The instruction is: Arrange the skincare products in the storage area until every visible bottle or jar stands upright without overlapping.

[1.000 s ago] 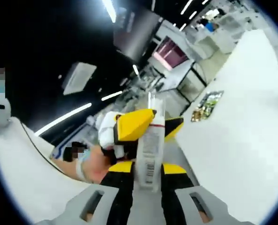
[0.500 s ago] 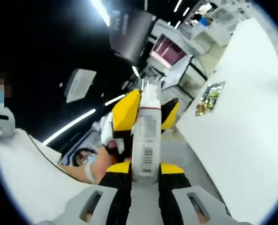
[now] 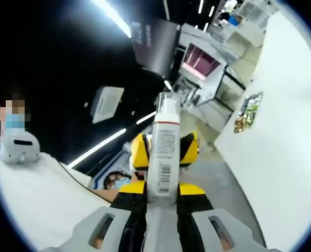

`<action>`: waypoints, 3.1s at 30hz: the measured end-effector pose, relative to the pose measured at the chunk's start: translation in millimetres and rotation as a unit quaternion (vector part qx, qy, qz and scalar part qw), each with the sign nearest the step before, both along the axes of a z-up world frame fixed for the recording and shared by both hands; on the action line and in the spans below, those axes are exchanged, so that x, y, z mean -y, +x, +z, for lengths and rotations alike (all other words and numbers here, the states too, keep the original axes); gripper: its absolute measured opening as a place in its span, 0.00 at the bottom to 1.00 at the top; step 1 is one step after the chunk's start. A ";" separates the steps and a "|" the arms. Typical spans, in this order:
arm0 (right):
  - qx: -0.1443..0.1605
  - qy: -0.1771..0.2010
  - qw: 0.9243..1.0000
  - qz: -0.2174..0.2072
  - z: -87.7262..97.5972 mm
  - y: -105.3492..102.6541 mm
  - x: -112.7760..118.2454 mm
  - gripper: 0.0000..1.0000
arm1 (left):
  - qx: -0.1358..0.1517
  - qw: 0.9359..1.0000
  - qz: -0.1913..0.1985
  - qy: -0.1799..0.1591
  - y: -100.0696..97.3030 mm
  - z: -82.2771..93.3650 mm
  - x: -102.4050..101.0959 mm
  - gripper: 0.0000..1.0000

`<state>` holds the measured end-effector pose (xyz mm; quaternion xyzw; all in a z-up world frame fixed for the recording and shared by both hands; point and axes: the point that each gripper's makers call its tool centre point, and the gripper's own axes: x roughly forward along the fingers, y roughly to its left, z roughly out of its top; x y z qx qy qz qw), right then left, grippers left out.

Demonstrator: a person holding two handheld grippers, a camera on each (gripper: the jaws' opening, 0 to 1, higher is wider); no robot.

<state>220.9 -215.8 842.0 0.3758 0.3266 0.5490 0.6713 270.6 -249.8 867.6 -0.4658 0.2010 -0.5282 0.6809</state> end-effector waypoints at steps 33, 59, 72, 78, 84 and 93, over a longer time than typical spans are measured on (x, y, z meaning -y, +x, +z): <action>0.053 -0.027 0.997 -0.042 -5.6 6.0 24.8 0.33 | 0.028 0.990 0.014 0.135 -2.3 -17.8 -3.1 0.16; 0.128 -0.214 0.960 -0.124 -10.2 12.2 -0.2 0.22 | 0.260 0.840 0.011 0.477 -39.1 -57.0 -1.3 0.17; 0.134 -0.232 0.957 -0.114 -18.6 3.5 -13.0 0.15 | 0.290 0.831 0.027 0.474 -49.4 -61.3 -19.5 0.19; 0.132 -0.236 0.955 -0.125 -15.0 10.0 -17.0 0.15 | 0.306 0.810 0.015 0.500 -51.7 -73.1 -34.1 0.21; 0.131 -0.257 0.947 -0.139 -3.4 19.6 -8.4 0.16 | 0.297 0.812 0.032 0.502 -27.1 -69.9 -49.9 0.43; 0.139 -0.299 0.917 -0.225 6.3 50.6 43.5 0.16 | 0.333 0.760 0.007 0.559 0.4 -92.5 -80.3 0.43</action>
